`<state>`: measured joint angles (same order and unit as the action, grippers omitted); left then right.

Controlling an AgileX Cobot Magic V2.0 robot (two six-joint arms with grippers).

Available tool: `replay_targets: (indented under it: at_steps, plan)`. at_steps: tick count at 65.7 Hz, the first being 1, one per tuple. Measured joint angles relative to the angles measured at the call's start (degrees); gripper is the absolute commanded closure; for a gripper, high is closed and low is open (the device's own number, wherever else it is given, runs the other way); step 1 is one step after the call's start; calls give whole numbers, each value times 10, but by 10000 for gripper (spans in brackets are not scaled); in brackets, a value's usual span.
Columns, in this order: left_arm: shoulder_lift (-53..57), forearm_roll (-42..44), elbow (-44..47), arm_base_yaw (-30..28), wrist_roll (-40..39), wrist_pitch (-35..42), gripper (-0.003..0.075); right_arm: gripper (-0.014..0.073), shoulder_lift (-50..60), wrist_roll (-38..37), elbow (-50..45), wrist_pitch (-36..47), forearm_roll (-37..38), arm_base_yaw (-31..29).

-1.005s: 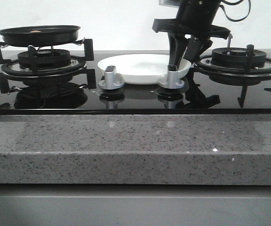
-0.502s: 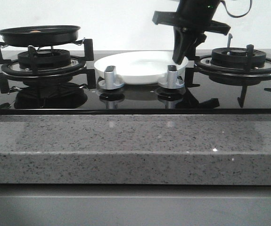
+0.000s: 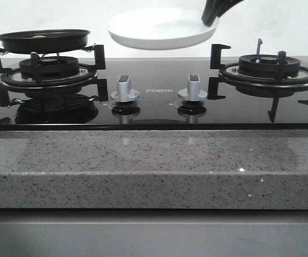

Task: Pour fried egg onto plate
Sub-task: 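Lift the white plate with the right gripper and bring it forward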

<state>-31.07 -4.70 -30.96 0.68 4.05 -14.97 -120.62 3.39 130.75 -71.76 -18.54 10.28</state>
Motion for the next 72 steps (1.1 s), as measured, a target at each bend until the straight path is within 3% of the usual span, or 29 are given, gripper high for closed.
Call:
replay_targets:
  at_steps: [9, 17, 27, 38, 72]
  plan:
    - [0, 0, 0, 0, 0, 0, 208, 657, 40, 20, -49, 0, -1, 5]
    - [0, 0, 0, 0, 0, 0, 208, 657, 97, 41, -158, 6, -1, 21]
    - [0, 0, 0, 0, 0, 0, 208, 657, 185, 59, -342, 86, -6, 52]
    - [0, 0, 0, 0, 0, 0, 207, 660, 254, 64, -473, 159, -13, 70]
    - [0, 0, 0, 0, 0, 0, 208, 661, 270, 65, -511, 196, -21, 73]
